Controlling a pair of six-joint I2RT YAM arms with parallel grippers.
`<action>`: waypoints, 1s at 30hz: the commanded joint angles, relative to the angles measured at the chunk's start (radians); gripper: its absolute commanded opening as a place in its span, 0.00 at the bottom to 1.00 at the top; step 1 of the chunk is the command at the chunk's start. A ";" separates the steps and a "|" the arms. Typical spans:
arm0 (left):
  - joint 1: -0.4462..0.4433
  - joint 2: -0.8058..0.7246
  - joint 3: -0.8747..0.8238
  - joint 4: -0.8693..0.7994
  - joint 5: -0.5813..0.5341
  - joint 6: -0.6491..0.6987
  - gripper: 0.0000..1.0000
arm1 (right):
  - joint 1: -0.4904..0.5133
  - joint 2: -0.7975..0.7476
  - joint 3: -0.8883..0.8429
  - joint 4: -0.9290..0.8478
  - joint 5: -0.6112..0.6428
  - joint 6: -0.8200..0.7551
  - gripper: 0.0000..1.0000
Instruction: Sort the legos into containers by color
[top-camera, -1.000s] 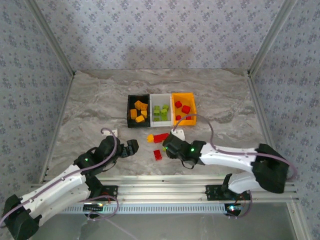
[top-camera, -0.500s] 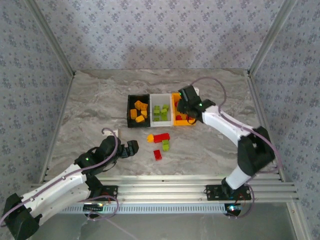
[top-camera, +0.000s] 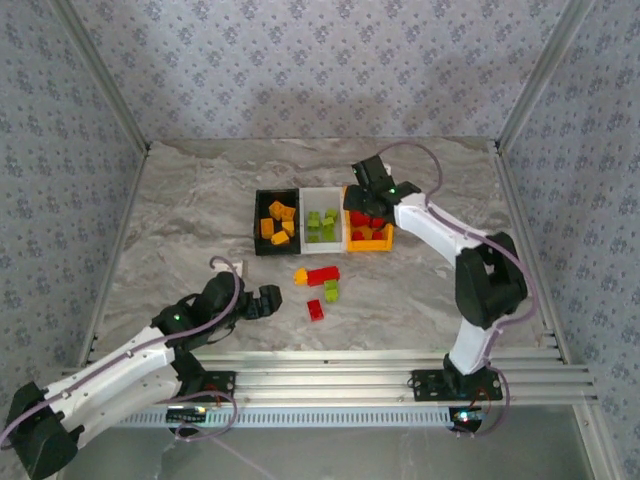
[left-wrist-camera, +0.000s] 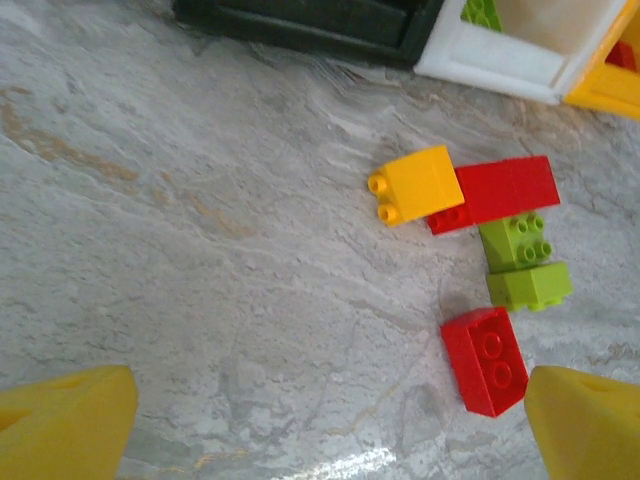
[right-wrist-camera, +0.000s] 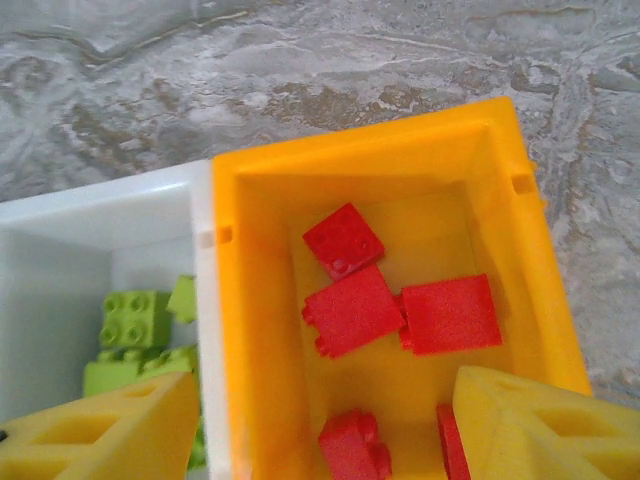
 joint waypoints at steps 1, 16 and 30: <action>-0.042 0.066 0.028 0.060 0.021 0.027 0.99 | 0.054 -0.176 -0.119 0.048 0.005 0.025 0.71; -0.305 0.681 0.263 0.237 -0.099 0.101 0.90 | 0.188 -0.608 -0.562 0.081 0.076 0.121 0.73; -0.315 0.876 0.335 0.125 -0.186 0.079 0.54 | 0.188 -0.730 -0.614 0.085 0.085 0.125 0.75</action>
